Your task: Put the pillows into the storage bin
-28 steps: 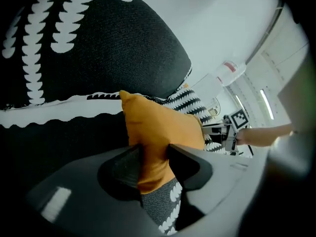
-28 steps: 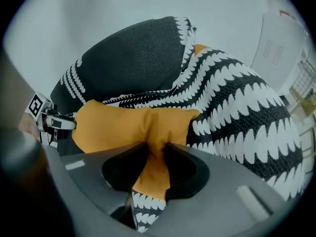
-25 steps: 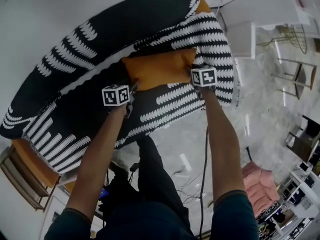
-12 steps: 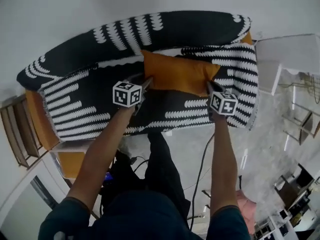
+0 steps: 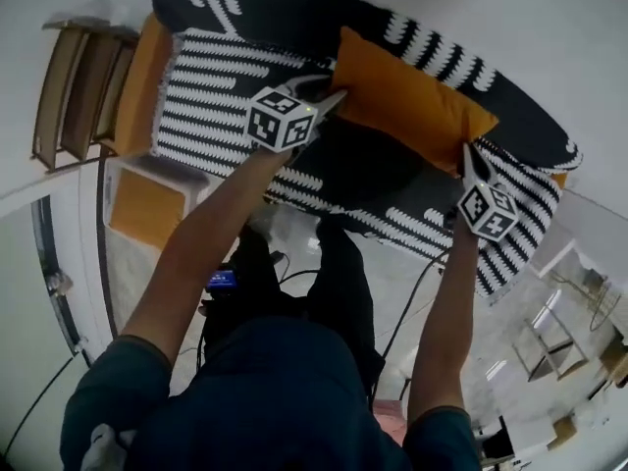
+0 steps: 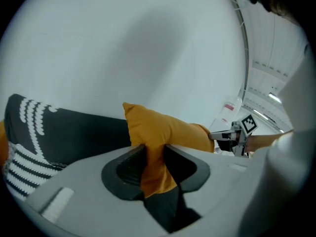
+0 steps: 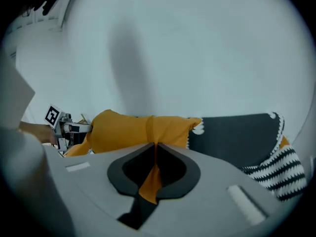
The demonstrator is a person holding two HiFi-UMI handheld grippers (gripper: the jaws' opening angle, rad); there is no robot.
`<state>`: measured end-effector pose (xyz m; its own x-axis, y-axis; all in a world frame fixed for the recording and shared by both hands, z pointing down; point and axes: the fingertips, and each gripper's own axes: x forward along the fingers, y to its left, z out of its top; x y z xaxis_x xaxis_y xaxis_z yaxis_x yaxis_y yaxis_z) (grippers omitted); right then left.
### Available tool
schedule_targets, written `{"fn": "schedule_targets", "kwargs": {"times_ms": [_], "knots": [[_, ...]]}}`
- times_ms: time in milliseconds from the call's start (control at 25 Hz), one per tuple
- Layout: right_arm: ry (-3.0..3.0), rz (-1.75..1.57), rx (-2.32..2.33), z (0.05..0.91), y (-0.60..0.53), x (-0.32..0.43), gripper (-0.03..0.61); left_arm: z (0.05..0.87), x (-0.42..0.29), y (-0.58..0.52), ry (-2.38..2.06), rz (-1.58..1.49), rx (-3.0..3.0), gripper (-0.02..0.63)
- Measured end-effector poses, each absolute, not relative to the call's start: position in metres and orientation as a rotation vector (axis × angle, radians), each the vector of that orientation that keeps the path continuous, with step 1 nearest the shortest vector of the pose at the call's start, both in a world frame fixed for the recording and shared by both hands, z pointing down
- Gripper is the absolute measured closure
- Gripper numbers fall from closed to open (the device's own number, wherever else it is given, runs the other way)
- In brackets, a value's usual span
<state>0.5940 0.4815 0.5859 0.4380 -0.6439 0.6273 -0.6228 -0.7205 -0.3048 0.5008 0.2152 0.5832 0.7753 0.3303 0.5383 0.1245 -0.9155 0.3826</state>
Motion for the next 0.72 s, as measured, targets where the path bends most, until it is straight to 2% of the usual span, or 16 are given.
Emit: {"fn": "schedule_targets", "kwargs": {"times_ms": [240,720], "knots": [[1.482,-1.003,-2.632,0.503,0.321,0.551,0.557,0.510,0.405,0.080,0.099,0.689,2.701,0.494],[1.959,-0.811,-2.495,0.394,0.072,0.391,0.560,0.406,0.179,-0.115,-0.326,0.388,2.736,0.495]]}}
